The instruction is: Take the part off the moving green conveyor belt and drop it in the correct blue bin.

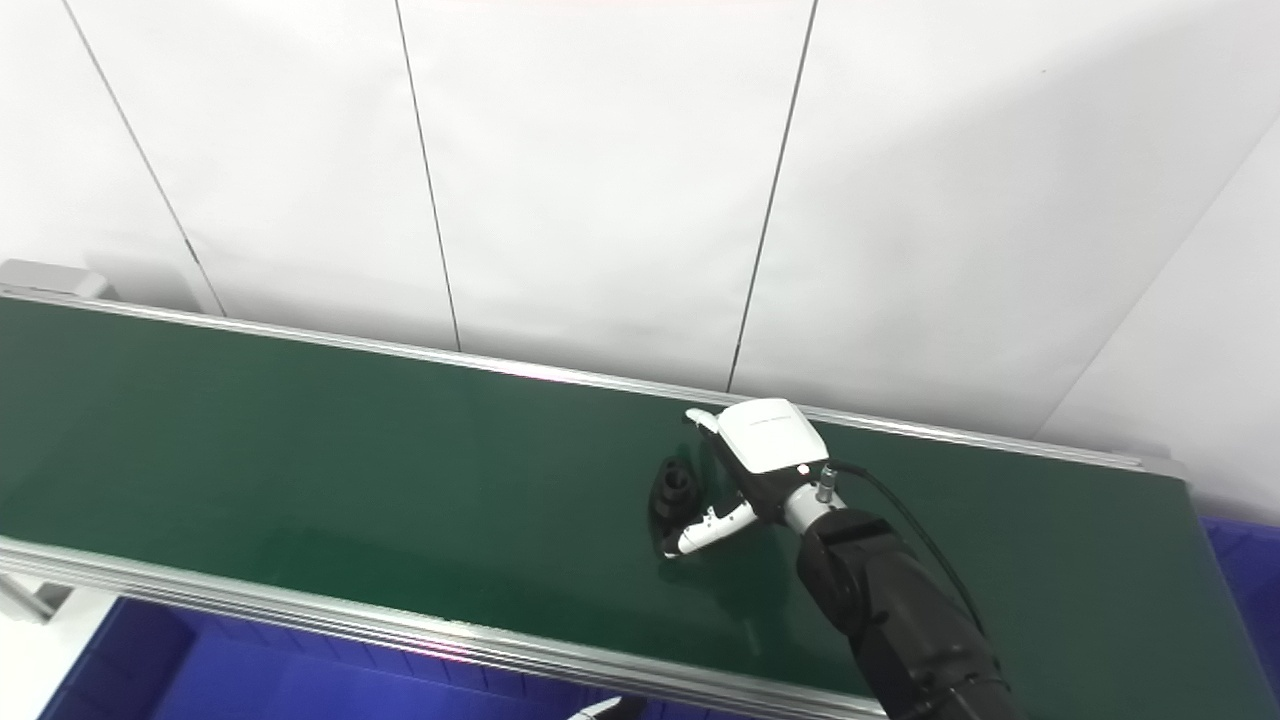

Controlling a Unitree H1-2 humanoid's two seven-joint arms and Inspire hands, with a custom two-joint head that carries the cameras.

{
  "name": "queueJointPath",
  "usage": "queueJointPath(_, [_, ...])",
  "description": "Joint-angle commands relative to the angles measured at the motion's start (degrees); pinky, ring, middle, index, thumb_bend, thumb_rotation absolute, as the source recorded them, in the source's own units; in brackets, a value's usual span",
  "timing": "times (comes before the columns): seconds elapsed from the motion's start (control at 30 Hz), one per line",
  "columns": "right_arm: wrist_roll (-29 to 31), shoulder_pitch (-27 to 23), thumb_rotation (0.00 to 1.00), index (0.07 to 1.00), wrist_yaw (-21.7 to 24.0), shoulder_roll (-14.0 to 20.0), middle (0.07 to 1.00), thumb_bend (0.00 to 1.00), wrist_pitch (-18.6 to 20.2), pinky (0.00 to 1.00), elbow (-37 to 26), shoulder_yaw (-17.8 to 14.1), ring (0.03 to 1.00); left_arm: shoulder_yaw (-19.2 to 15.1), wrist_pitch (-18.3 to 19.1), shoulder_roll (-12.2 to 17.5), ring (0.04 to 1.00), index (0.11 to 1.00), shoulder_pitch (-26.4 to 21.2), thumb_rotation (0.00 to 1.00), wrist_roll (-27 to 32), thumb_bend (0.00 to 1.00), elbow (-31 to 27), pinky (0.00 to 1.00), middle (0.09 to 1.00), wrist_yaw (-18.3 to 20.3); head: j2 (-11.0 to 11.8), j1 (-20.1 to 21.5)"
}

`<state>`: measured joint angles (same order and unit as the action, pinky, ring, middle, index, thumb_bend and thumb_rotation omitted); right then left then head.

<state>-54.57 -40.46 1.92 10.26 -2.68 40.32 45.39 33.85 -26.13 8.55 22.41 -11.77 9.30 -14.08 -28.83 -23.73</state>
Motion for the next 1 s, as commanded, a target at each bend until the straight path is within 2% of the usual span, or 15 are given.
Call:
queueJointPath(0.0, [-1.5,10.1,0.65,0.871,13.7,-4.9,0.811,1.0,-2.7,0.52,2.7,9.6,0.67,0.5,-0.8,-0.9,0.918,0.887,1.1,0.91,-0.2,1.0,-1.7,0.88,0.901,-0.1,-0.1,0.1])
queueJointPath(0.1, [-5.3,10.4,0.62,0.834,14.3,-4.9,0.798,1.0,-1.4,0.48,2.3,12.0,0.636,0.6,-0.8,-1.0,0.921,0.889,1.0,0.91,-0.2,1.0,-1.7,0.89,0.902,-0.1,-0.2,0.0])
queueJointPath(0.3, [-7.6,11.1,0.57,0.748,15.5,-5.2,0.735,1.0,0.7,0.42,2.0,14.0,0.574,0.6,-0.8,-1.2,0.914,0.884,1.1,0.91,-0.6,1.0,-1.6,0.88,0.902,-0.5,-0.2,0.0])
queueJointPath(0.43, [-7.1,11.4,0.54,0.738,18.3,-5.2,0.72,1.0,1.4,0.43,1.7,14.2,0.575,0.7,-0.8,-1.2,0.914,0.882,1.0,0.91,-0.6,1.0,-1.7,0.88,0.9,-0.7,-0.2,0.0])
queueJointPath(0.57, [-6.8,11.5,0.57,0.797,21.4,-5.2,0.74,1.0,2.0,0.46,1.9,14.3,0.6,0.6,-0.8,-1.3,0.919,0.883,1.1,0.91,-0.5,1.0,-1.8,0.88,0.907,-0.5,-0.2,0.0])
queueJointPath(0.73, [-5.9,12.3,0.54,0.795,20.7,-4.9,0.722,1.0,1.1,0.46,2.3,13.0,0.59,0.8,-0.8,-1.1,0.92,0.886,1.0,0.91,-0.5,1.0,-2.0,0.89,0.904,-0.6,-0.7,0.4])
queueJointPath(0.77, [-5.3,12.5,0.42,0.756,19.9,-4.9,0.686,1.0,0.5,0.44,2.7,12.4,0.57,0.7,-0.8,-1.1,0.916,0.886,1.1,0.91,-0.5,1.0,-2.0,0.88,0.899,-0.5,-0.6,0.5])
queueJointPath(0.87, [-1.7,13.1,0.18,0.685,18.2,-5.6,0.648,0.91,-1.1,0.44,4.8,9.8,0.555,0.5,-0.8,-1.1,0.912,0.886,1.3,0.91,-0.5,1.0,-2.1,0.88,0.896,-0.5,-0.7,0.5])
queueJointPath(0.93, [-0.2,13.2,0.05,0.623,17.6,-5.7,0.6,0.84,-2.4,0.41,5.3,9.5,0.511,0.4,-0.8,-1.1,0.91,0.886,1.5,0.91,-0.4,1.0,-2.2,0.89,0.894,-0.4,-0.8,0.6])
queueJointPath(0.97, [0.9,13.3,0.03,0.606,16.9,-5.5,0.585,0.82,-3.6,0.4,5.4,9.5,0.496,0.4,-0.8,-1.1,0.909,0.886,1.6,0.91,-0.4,1.0,-2.3,0.89,0.893,-0.3,-0.8,0.6])
